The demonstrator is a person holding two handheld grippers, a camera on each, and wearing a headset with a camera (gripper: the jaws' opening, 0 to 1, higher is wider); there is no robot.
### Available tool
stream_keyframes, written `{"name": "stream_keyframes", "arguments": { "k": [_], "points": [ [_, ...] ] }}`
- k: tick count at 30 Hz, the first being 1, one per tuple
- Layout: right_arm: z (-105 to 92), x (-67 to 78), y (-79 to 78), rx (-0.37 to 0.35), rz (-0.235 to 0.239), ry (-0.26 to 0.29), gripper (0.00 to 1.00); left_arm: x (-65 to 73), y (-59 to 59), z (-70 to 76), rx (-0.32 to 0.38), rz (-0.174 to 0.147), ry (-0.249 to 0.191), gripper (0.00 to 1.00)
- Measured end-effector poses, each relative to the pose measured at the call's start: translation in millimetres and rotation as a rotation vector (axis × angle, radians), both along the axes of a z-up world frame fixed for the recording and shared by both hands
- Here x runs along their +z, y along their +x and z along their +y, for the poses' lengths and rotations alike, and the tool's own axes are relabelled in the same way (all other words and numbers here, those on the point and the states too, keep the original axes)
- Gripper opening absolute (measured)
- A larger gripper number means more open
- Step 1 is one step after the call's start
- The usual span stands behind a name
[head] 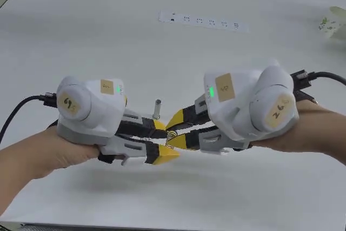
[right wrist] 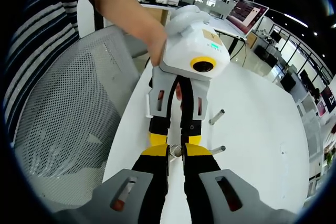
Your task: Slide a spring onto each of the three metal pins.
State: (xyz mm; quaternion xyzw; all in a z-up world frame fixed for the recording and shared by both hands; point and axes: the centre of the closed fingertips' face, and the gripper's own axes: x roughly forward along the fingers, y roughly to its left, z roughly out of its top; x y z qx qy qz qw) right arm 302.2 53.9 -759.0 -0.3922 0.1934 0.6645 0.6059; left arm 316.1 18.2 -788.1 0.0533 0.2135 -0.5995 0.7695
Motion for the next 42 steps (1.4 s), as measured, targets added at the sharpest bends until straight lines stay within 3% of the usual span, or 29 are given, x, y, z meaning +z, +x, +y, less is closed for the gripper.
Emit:
{"name": "stream_keyframes", "arguments": {
  "k": [14, 17, 42],
  "points": [
    [1.0, -0.3, 3.1, -0.028, 0.003, 0.015, 0.07, -5.7, 0.2, 12.7, 0.039, 0.004, 0.021, 0.29],
    [0.6, -0.4, 3.9, -0.034, 0.004, 0.018, 0.07, -7.1, 1.2, 17.6, 0.058, 0.018, 0.027, 0.32],
    [-1.4, 1.7, 9.1, -0.053, -0.012, 0.019, 0.07, -7.4, 6.5, 45.5, 0.163, 0.008, 0.027, 0.51]
  ]
}}
